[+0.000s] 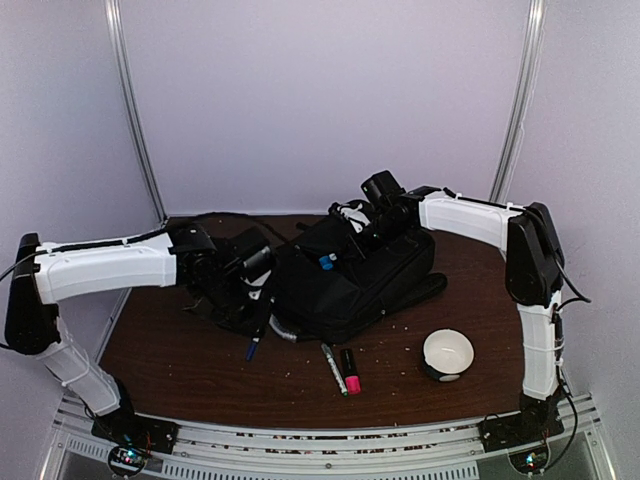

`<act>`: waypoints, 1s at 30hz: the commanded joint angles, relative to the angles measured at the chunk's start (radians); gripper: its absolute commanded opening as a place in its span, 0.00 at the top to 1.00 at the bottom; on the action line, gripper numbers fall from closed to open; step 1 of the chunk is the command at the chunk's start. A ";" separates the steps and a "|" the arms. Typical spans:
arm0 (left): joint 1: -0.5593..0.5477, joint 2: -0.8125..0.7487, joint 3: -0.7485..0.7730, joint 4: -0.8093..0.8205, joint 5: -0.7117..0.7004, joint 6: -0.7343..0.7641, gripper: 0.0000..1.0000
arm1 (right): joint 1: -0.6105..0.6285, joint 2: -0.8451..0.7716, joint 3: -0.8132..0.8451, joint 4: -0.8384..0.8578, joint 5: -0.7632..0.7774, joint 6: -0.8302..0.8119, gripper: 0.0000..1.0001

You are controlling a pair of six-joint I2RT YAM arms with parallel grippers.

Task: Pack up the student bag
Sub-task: Pick up the pen at the center of the board, then place the pen in the lower front pocket of the bag.

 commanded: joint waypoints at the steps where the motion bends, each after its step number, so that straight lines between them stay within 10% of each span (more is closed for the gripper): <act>1: 0.055 -0.025 0.115 0.026 0.015 0.080 1.00 | 0.028 0.028 -0.003 -0.016 -0.095 0.015 1.00; 15: 0.227 0.316 0.388 0.337 0.517 0.072 1.00 | 0.029 -0.011 0.003 -0.016 -0.111 0.025 1.00; 30: 0.302 0.361 0.260 0.492 0.703 -0.094 1.00 | 0.032 -0.031 0.006 -0.011 -0.124 0.034 1.00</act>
